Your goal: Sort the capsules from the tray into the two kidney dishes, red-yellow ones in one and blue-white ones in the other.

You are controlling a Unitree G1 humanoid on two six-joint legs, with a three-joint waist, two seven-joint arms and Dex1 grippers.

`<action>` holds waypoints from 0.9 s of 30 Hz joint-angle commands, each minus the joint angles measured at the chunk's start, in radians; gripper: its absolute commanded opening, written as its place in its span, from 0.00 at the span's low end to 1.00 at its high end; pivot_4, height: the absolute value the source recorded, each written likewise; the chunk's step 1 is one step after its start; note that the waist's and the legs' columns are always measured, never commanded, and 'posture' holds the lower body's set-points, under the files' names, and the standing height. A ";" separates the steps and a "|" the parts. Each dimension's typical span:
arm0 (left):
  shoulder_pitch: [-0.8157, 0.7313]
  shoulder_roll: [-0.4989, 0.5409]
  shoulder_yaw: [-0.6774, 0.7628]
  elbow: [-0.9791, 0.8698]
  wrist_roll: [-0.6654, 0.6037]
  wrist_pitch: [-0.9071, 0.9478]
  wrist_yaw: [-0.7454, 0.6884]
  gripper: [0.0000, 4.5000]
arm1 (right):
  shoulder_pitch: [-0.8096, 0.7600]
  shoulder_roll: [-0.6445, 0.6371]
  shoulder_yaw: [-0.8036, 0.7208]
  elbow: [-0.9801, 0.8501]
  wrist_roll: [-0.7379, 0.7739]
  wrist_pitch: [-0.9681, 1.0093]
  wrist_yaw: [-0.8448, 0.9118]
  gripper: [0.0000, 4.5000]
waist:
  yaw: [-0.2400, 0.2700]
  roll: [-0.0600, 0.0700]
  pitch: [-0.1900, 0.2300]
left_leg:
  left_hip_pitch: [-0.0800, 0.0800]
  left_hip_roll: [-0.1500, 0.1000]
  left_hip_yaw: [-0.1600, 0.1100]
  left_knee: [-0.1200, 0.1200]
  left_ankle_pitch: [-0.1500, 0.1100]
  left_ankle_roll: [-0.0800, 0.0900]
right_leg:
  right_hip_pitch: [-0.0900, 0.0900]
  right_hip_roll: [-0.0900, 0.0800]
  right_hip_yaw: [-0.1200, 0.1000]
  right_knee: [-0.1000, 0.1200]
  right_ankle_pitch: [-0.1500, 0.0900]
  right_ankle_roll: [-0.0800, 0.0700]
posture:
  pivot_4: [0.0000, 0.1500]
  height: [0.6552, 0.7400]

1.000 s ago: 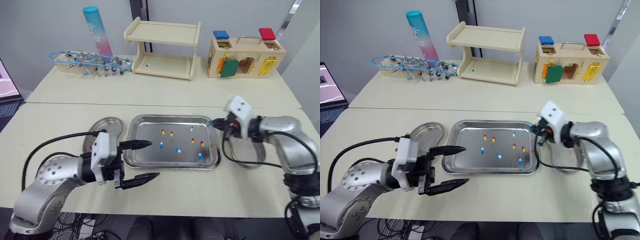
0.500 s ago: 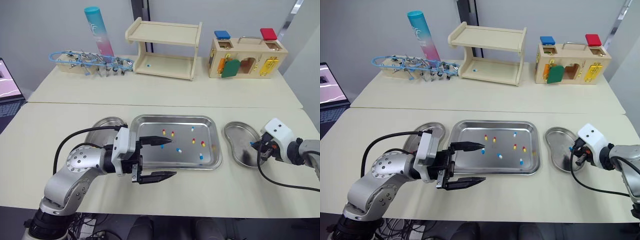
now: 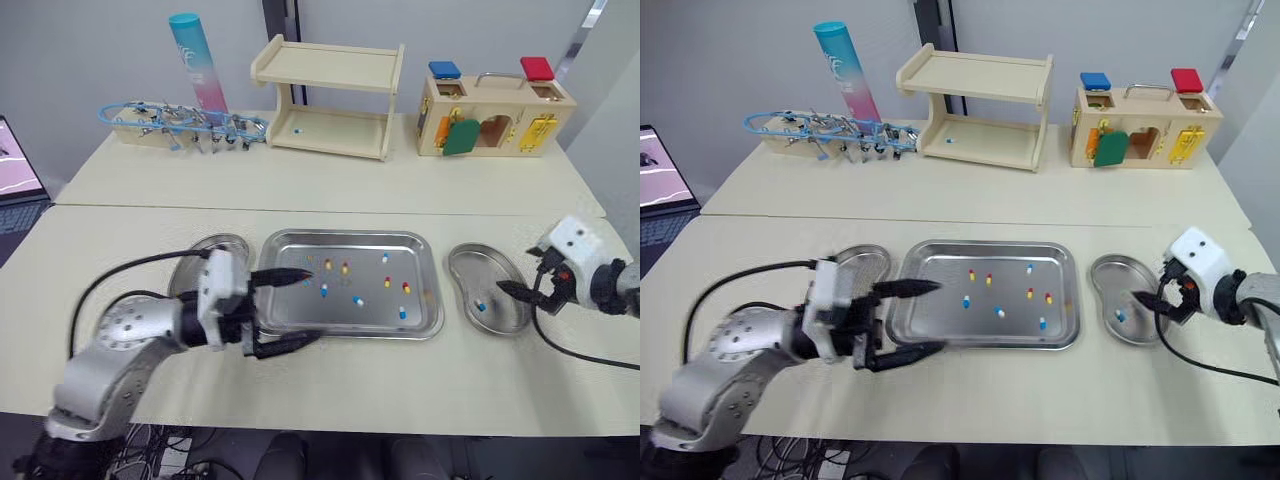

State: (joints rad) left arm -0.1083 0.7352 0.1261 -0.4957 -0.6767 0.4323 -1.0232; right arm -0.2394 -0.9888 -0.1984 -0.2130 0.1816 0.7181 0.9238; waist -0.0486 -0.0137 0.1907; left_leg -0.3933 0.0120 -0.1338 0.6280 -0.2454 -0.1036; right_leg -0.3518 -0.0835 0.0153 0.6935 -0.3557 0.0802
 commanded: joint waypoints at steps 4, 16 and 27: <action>0.209 0.162 0.417 0.250 0.096 -0.022 0.016 1.00 | 0.081 -0.062 -0.126 0.109 0.057 -0.313 0.167 1.00 | -0.005 0.000 0.000 | 0.000 0.000 0.000 -0.001 0.000 0.000 | 0.000 0.000 0.000 -0.001 0.000 0.000 | 1.00 1.00; 0.426 0.238 0.635 0.675 0.263 -0.214 -0.054 1.00 | 0.248 -0.208 -0.192 0.479 0.049 -0.753 0.478 1.00 | -0.002 0.000 0.000 | 0.001 0.000 0.002 -0.002 -0.001 0.002 | 0.001 0.000 0.001 -0.004 0.000 0.000 | 1.00 1.00; 0.462 0.205 0.641 0.673 0.243 -0.214 -0.048 1.00 | 0.212 -0.226 -0.152 0.577 0.046 -0.757 0.501 1.00 | -0.008 0.000 0.000 | 0.003 0.000 0.002 -0.002 -0.001 0.002 | 0.002 0.000 0.001 -0.003 0.000 0.000 | 1.00 1.00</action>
State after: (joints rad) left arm 0.3441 0.9433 0.7324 0.2015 -0.4212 0.2171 -1.0780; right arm -0.0151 -1.1879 -0.3371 0.3621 0.2207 -0.0305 1.4178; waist -0.0565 -0.0132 0.1909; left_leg -0.3908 0.0124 -0.1316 0.6260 -0.2466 -0.1017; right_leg -0.3499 -0.0839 0.0164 0.6906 -0.3554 0.0807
